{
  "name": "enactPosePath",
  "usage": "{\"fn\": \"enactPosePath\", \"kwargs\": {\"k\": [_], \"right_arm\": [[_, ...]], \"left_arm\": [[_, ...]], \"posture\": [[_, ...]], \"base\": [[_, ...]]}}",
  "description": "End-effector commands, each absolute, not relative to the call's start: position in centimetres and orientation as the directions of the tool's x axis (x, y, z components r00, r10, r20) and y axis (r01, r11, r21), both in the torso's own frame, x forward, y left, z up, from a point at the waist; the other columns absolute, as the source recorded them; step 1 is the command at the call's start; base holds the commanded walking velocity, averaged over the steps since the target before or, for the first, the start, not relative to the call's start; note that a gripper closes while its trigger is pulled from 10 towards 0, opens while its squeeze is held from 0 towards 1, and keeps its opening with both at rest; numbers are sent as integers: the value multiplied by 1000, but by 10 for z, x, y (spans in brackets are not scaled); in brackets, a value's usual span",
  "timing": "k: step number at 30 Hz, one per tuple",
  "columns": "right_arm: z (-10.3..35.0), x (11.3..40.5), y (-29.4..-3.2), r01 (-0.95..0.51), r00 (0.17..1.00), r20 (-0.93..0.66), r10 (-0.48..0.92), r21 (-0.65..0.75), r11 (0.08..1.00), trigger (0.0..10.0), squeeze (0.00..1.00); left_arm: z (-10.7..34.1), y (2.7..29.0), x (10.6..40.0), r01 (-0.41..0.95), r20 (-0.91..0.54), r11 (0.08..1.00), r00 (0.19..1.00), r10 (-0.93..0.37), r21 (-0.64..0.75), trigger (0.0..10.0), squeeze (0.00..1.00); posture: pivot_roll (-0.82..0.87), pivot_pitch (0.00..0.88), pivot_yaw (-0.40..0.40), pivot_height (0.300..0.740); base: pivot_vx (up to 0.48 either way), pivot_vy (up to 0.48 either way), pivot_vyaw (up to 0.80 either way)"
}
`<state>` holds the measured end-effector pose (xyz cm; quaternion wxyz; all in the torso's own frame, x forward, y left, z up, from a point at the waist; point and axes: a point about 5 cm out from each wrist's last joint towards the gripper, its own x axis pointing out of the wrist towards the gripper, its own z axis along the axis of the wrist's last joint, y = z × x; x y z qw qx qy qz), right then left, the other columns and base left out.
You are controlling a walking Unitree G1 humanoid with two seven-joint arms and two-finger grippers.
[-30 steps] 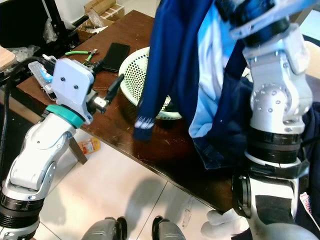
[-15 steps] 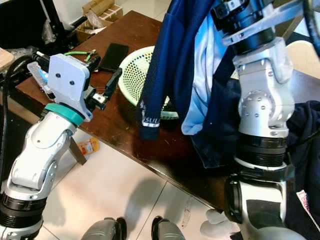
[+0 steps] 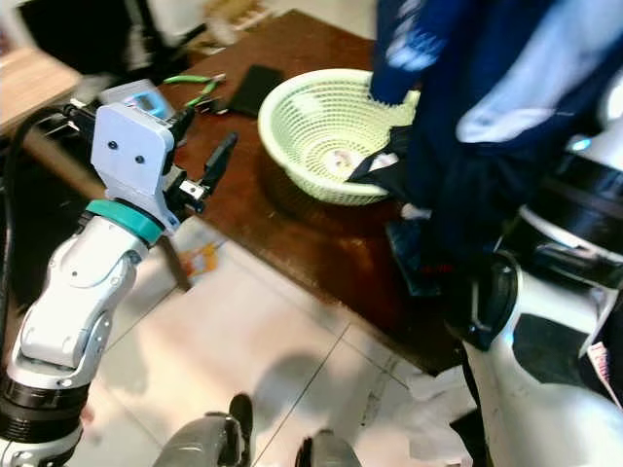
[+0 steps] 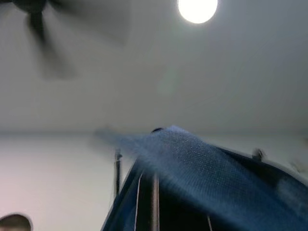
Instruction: Hang hanger
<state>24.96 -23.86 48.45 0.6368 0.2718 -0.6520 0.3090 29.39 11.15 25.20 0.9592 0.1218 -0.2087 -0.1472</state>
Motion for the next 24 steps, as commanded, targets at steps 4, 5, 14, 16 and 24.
{"fn": "enactPosePath", "kwargs": {"k": [4, 5, 14, 16, 24], "right_arm": [[491, 234, -246, -710, -100, 994, 48, -105, 696, 10000, 0], [490, 233, -248, -707, -99, 994, 48, -104, 700, 10000, 0], [487, 229, -258, -708, -103, 993, 51, -110, 697, 10000, 0], [482, 233, -254, -707, -82, 992, 98, -127, 696, 10000, 0], [469, 245, -261, -774, -49, 998, 49, -69, 629, 10000, 0]], "left_arm": [[251, 108, 293, 245, 356, 919, 867, -350, 308, 10000, 0], [250, 108, 293, 246, 354, 919, 867, -351, 309, 10000, 0], [249, 106, 294, 258, 348, 915, 865, -361, 310, 10000, 0], [248, 106, 295, 259, 347, 915, 865, -363, 311, 10000, 0], [246, 105, 295, 263, 339, 911, 866, -368, 317, 10000, 0]], "posture": [[70, 55, 9, 740], [69, 55, 11, 740], [65, 51, 15, 740], [65, 49, 14, 740], [72, 46, 15, 740]], "base": [[-418, 0, 0], [-420, 0, 0], [-420, 0, 0], [-424, 0, 0], [-428, 0, 0]]}}
